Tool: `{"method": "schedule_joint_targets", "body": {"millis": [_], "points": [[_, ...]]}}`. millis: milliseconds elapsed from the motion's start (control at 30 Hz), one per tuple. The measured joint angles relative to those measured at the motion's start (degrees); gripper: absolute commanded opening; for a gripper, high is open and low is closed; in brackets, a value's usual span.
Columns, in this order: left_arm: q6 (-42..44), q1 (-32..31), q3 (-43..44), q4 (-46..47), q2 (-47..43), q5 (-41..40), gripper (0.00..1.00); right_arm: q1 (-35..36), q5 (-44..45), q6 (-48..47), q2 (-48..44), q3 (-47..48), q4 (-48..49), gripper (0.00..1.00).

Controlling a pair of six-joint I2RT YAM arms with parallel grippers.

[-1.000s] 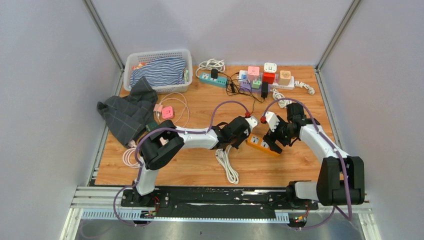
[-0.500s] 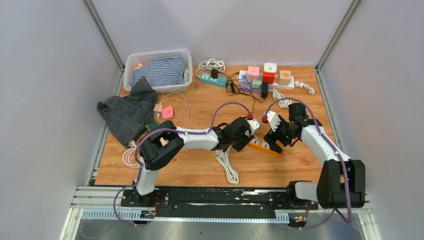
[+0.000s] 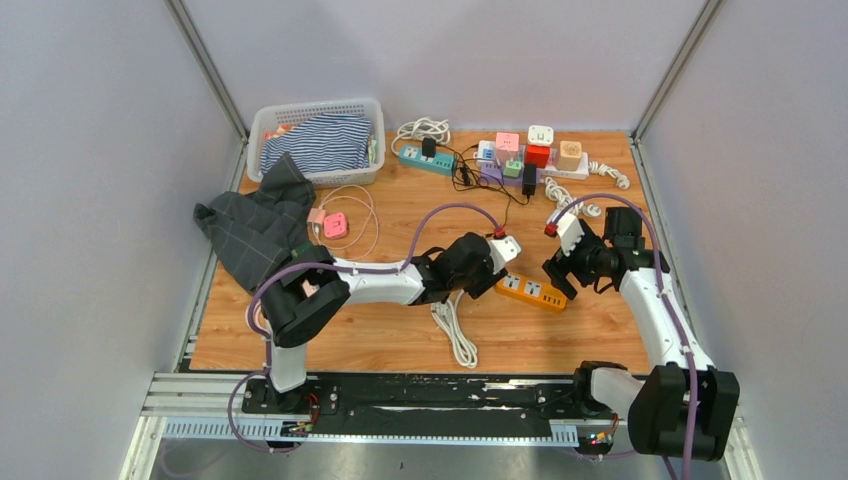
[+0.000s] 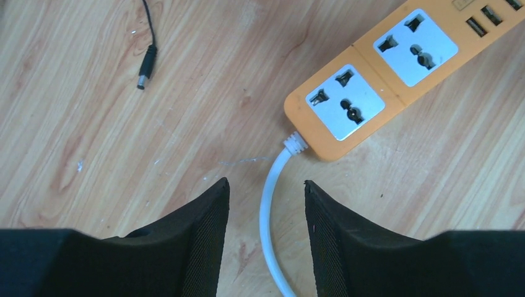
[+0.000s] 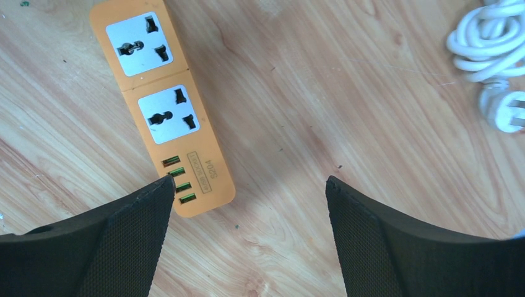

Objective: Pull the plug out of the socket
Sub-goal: Place the socket at the center of the board.

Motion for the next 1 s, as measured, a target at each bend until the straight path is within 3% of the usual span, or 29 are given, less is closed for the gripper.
{"method": "schedule_joint_targets", "body": {"millis": [100,133,167,200,233,333,533,667,900,1000], "points": [[0.5,0.0,-1.6,1.1,-0.9,-1.1,0.53,-1.0,-0.8,0.2,-1.7,0.0,0.3,0.92],[0.6,0.0,-2.3,1.7,-1.3,-1.6,0.58,-1.4,-1.0,0.3,-2.4,0.0,0.3,0.92],[0.8,0.0,-3.0,2.0,-1.7,-2.1,0.73,-1.7,-1.2,0.4,-3.1,0.0,0.3,0.93],[1.1,0.0,-3.8,2.4,-2.6,-2.5,0.96,-2.1,-1.6,0.6,-4.0,0.0,0.3,0.93],[1.1,0.0,-5.1,3.0,-3.8,-3.0,0.99,-2.6,-2.1,0.8,-5.2,0.0,0.3,0.93],[2.3,-0.4,-9.0,5.8,-8.1,-5.0,1.0,-3.4,-4.2,1.1,-8.8,0.0,0.3,1.0],[4.3,-1.4,-15.8,12.9,-16.7,-5.9,1.0,-3.6,-13.8,0.8,-13.2,-0.1,0.6,1.0],[4.9,-0.7,-14.1,14.9,-13.7,-2.8,1.0,-3.7,-21.1,-2.8,-14.3,-3.9,1.2,1.0],[4.7,1.2,-11.7,14.2,-6.4,7.2,0.93,-3.7,-22.4,-8.5,-15.8,-7.3,-0.8,0.99],[4.0,2.3,-11.1,14.0,-5.6,11.1,0.82,-3.7,-22.4,-9.3,-15.8,-7.3,-0.9,0.98]]}}
